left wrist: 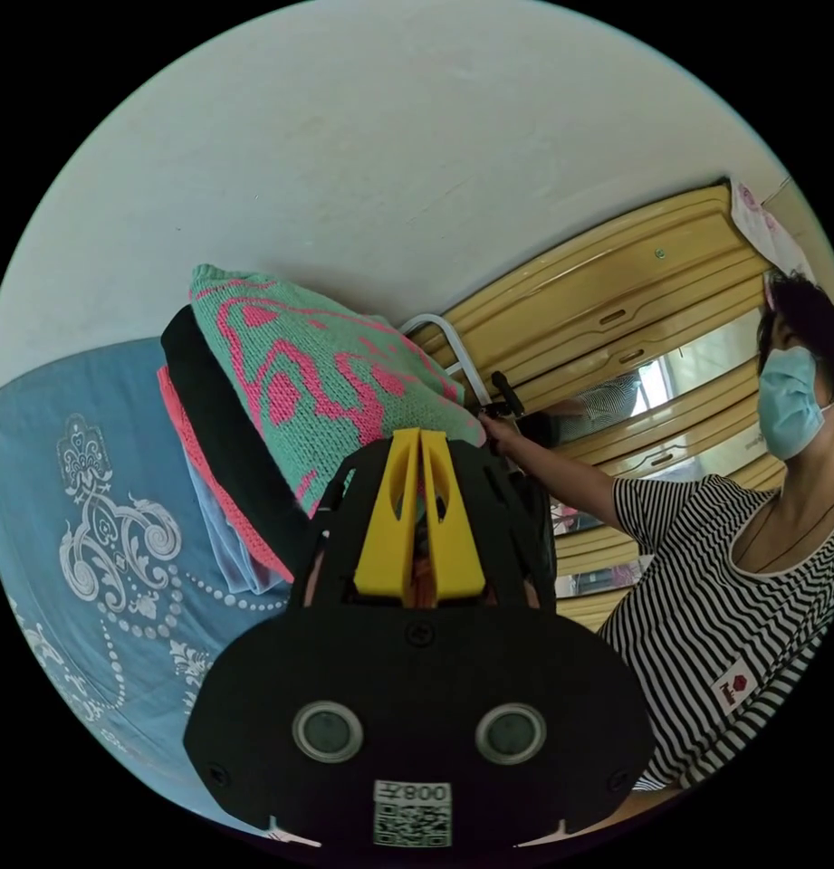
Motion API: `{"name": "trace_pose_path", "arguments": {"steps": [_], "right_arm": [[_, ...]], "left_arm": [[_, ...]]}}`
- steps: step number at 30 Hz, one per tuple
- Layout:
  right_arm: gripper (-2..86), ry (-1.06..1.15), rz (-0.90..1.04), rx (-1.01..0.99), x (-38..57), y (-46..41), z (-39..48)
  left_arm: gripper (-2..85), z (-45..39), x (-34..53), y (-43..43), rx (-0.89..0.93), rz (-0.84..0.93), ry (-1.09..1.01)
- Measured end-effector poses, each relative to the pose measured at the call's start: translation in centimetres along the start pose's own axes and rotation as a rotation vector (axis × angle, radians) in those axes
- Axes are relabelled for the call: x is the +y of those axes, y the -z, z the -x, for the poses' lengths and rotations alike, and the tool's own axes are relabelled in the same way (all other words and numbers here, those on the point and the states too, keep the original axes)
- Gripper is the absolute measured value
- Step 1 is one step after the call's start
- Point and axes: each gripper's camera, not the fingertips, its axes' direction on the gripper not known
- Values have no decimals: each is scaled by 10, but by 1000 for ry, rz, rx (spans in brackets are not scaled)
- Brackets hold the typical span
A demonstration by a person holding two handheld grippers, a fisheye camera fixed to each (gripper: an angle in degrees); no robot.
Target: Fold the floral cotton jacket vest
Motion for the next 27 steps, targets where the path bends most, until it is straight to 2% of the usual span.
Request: {"name": "trace_pose_path", "arguments": {"steps": [7, 12, 17, 23, 27], "right_arm": [[33, 16, -6, -241, -6, 19, -68], [20, 91, -96, -518, 12, 64, -110], [15, 131, -141, -706, 34, 95, -145], [10, 131, -307, -933, 58, 160, -193], [9, 170, -463, -1033, 80, 238, -222]], "left_arm": [[1, -33, 11, 4, 2, -16, 15], [1, -66, 20, 17, -51, -27, 25], [2, -113, 34, 38, -64, -58, 1], [2, -173, 56, 79, -54, -114, -22], [2, -215, 80, 112, -56, -151, -30]]}}
